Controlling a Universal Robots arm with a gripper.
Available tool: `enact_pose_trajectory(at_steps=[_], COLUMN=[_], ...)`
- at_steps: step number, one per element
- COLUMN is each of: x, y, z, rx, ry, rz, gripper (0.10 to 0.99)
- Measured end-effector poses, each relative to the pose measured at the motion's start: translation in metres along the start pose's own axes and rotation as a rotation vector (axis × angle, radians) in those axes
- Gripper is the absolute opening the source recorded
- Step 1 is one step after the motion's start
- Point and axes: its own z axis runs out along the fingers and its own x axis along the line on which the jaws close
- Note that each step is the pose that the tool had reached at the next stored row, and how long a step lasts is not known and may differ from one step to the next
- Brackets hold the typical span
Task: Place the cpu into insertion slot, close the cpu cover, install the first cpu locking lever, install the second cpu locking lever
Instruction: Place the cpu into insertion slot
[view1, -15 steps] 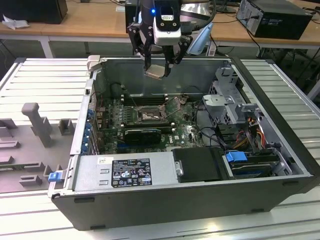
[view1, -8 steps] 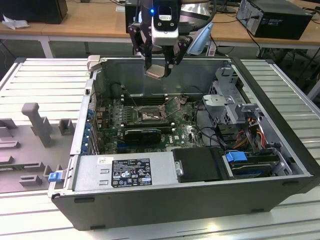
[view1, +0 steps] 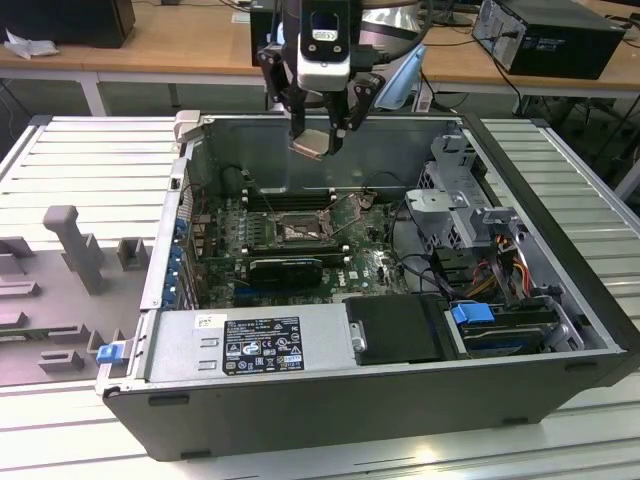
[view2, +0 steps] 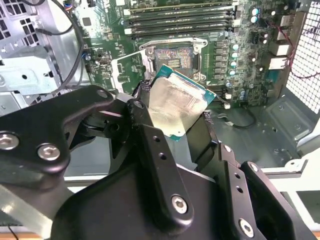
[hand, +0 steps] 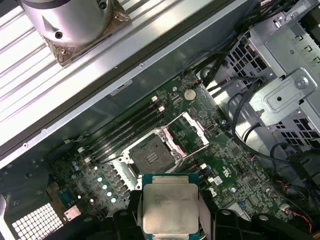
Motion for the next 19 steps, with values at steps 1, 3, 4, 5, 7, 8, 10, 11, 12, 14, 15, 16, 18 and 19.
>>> enact_pose_trajectory(at_steps=[1, 3, 4, 5, 7, 8, 10, 11, 12, 14, 15, 16, 18, 19], x=[0.0, 0.0, 0.0, 0.0, 0.0, 0.0, 0.0, 0.0, 0.0, 0.0, 0.0, 0.0, 0.0, 0.0], y=[0.0, 0.0, 0.0, 0.0, 0.0, 0.0, 0.0, 0.0, 0.0, 0.0, 0.0, 0.0, 0.0, 0.0], z=[0.0, 0.0001, 0.0001, 0.0001, 0.0002, 0.0002, 0.0002, 0.0003, 0.0003, 0.0003, 0.0003, 0.0003, 0.0004, 0.0004], rx=[0.0, -0.001, -0.001, -0.001, -0.001, -0.002, -0.002, -0.002, -0.002, -0.003, -0.003, -0.003, -0.003, -0.003], ry=[-0.001, -0.0032, -0.0045, -0.0056, -0.007, -0.008, -0.0102, -0.0113, -0.0119, -0.0133, -0.014, -0.015, -0.0171, -0.0181], rz=[0.011, 0.037, 0.052, 0.066, 0.081, 0.093, 0.118, 0.131, 0.137, 0.154, 0.161, 0.172, 0.197, 0.208], gripper=[0.537, 0.537, 0.537, 0.537, 0.537, 0.537, 0.537, 0.537, 0.537, 0.537, 0.537, 0.537, 0.537, 0.537])
